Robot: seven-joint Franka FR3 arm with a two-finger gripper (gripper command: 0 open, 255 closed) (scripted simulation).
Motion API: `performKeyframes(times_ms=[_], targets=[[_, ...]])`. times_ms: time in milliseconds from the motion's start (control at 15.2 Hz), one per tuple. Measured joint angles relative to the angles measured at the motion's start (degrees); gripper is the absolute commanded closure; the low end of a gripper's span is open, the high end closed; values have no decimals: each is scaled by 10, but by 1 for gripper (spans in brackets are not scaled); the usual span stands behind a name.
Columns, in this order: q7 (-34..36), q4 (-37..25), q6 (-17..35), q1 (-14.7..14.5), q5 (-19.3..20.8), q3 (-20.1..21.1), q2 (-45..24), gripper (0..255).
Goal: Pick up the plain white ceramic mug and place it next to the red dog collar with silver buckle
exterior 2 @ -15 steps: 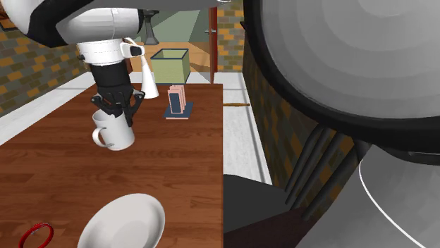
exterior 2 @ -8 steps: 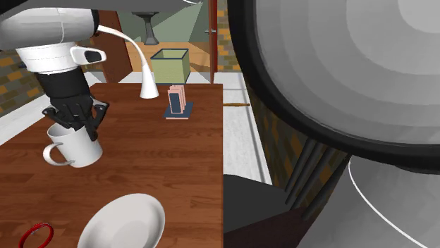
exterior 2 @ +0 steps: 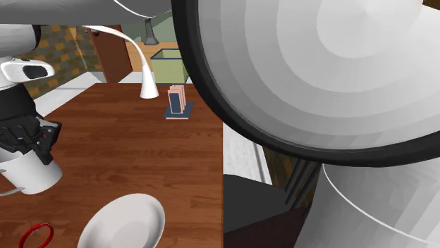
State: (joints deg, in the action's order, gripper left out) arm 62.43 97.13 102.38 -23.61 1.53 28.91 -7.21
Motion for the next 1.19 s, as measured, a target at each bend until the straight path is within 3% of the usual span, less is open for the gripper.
performKeyframes(times_ms=[1188], targets=[[14,101,127,-5,17,-1,-30,255]])
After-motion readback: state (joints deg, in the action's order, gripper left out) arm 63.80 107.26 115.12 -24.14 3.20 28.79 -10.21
